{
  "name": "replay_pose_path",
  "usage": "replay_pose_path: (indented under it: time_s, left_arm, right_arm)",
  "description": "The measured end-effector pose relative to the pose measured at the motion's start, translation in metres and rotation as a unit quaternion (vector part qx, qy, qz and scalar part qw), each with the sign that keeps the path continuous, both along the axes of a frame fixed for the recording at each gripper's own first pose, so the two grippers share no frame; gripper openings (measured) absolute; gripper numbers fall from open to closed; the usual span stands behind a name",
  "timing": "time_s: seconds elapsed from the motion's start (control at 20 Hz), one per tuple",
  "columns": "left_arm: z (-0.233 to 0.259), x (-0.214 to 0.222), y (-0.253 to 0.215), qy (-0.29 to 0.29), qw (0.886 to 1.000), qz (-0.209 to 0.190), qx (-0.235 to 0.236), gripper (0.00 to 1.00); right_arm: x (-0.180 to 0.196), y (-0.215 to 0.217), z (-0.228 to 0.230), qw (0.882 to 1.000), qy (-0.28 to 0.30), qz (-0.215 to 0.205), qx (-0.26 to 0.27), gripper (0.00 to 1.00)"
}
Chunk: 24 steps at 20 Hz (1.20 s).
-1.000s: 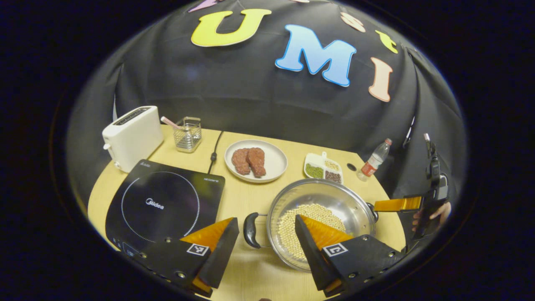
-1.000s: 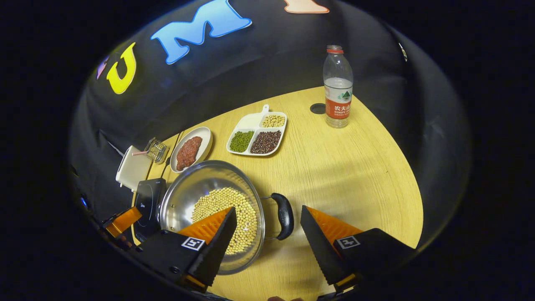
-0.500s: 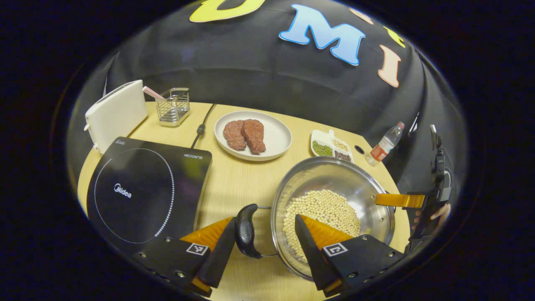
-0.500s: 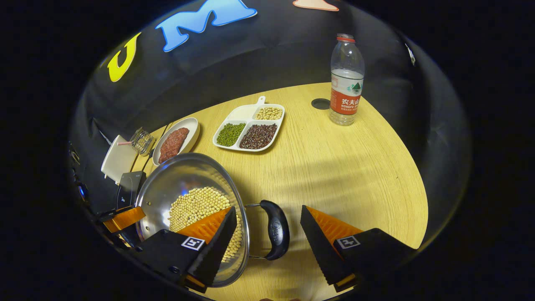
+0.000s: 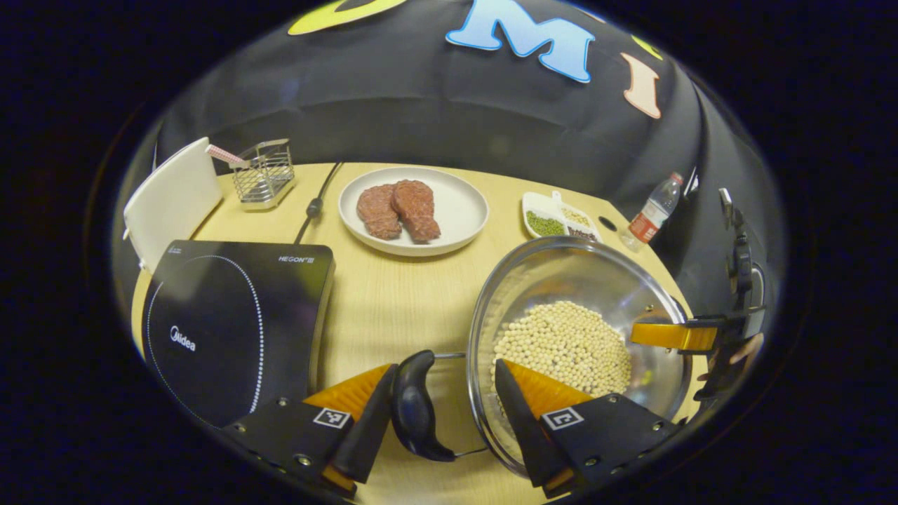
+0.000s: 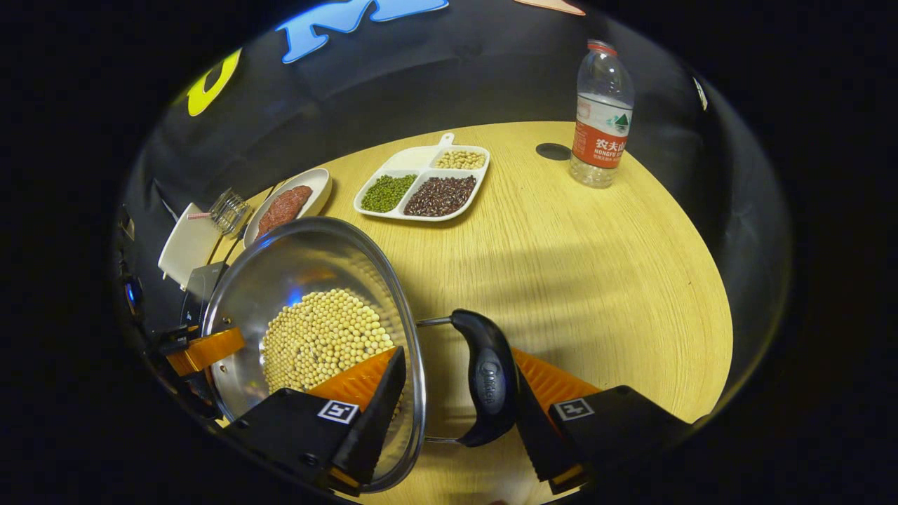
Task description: First push the handle of the pot to place it horizontally, then grasp the pot with both hands and set it on the induction cooktop.
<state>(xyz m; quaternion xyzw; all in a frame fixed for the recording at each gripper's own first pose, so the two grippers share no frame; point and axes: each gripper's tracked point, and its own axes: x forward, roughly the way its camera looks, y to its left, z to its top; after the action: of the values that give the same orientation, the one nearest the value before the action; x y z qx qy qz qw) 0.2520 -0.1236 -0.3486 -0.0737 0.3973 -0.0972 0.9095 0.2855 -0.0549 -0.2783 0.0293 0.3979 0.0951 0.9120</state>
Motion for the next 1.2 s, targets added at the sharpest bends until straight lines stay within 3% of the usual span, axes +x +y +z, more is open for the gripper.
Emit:
replay_pose_path:
  time_s: [0.05,0.1,0.2,0.3,0.55,0.75,0.8,0.95,1.2]
  left_arm:
    - [-0.001,0.001,0.004,-0.002,1.000,0.005,0.004,0.80]
    - [-0.006,0.002,0.004,0.002,1.000,0.004,-0.001,0.70]
    - [-0.013,0.000,-0.001,0.015,1.000,0.003,-0.020,0.65]
    - [-0.011,0.000,0.000,0.009,1.000,0.007,-0.026,0.65]
    - [-0.010,0.004,0.001,-0.001,0.999,0.009,-0.033,0.60]
    - [-0.009,0.005,0.003,0.004,1.000,0.004,-0.026,0.58]
    - [-0.010,0.006,0.001,0.007,1.000,0.003,-0.028,0.57]
    - [-0.009,0.011,0.002,0.009,0.999,0.008,-0.032,0.60]
    - [-0.009,0.006,0.004,-0.001,0.999,0.016,-0.035,0.57]
  right_arm:
    - [0.001,0.000,-0.001,1.000,-0.002,-0.002,0.002,0.86]
    - [0.004,-0.001,0.001,1.000,-0.007,-0.008,0.002,0.85]
    - [0.007,0.000,0.000,1.000,-0.014,-0.013,0.004,0.71]
    - [0.007,0.001,0.000,1.000,-0.014,-0.015,0.005,0.75]
    - [0.006,0.001,0.000,1.000,-0.005,-0.019,0.014,0.72]
    - [-0.004,0.002,0.000,0.999,0.016,-0.014,0.031,0.61]
    - [-0.006,0.002,-0.001,0.999,0.013,-0.012,0.027,0.55]
    - [-0.019,0.004,0.005,1.000,0.014,-0.012,0.025,0.57]
    - [-0.055,0.012,0.029,1.000,0.003,0.001,0.021,0.57]
